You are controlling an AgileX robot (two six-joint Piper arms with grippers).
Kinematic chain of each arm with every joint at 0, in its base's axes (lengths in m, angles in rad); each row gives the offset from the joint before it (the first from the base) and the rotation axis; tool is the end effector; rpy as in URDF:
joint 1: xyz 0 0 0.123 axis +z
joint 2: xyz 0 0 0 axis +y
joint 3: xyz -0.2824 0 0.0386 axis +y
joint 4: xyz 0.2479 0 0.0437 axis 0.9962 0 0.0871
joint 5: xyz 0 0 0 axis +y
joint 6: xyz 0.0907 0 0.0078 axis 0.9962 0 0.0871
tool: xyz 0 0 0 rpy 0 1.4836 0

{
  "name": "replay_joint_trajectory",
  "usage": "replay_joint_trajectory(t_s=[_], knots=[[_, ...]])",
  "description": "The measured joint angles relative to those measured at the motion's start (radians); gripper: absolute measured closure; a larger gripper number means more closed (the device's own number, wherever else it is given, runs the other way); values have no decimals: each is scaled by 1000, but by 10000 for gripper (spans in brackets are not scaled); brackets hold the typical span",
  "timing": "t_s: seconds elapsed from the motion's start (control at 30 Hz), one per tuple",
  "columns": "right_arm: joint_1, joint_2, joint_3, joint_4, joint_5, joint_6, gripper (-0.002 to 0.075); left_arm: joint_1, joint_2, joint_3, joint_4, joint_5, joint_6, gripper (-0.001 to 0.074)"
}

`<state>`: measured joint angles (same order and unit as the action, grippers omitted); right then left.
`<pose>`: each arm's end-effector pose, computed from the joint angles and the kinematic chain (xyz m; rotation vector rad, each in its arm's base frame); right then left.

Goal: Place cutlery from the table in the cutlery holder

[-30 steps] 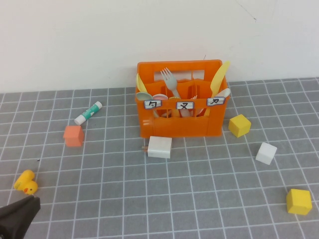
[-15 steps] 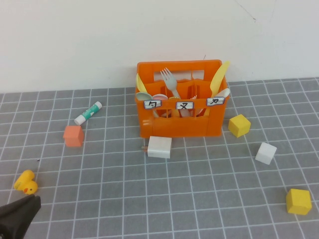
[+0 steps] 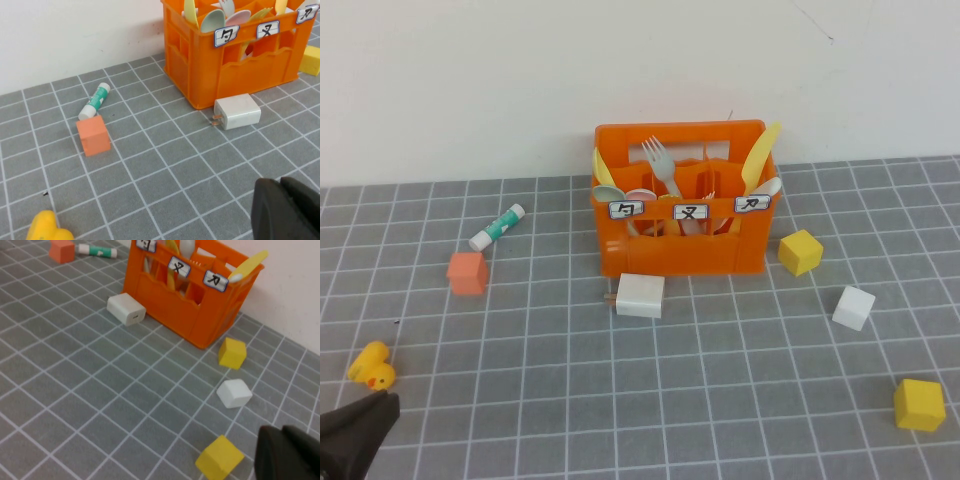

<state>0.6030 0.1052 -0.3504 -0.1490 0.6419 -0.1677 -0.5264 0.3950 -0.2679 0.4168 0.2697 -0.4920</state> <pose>0.0372 0.0158 0.2663 -0.7520 1.7185 0.1339 0.0848 -0.0379 0.2534 0.3319 1.8396 -0.3261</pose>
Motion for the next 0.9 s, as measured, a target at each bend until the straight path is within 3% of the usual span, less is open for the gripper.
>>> replay_joint_trajectory(t_s=[0.67,0.77,0.9], knots=[[0,0,10,1,4,0,727,7,-30,43,-22,5,8,736],[0,0,10,1,4,0,727,59,-93,77,-78,23,10,736],[0,0,10,1,4,0,727,193,-225,128,-210,35,81,736]])
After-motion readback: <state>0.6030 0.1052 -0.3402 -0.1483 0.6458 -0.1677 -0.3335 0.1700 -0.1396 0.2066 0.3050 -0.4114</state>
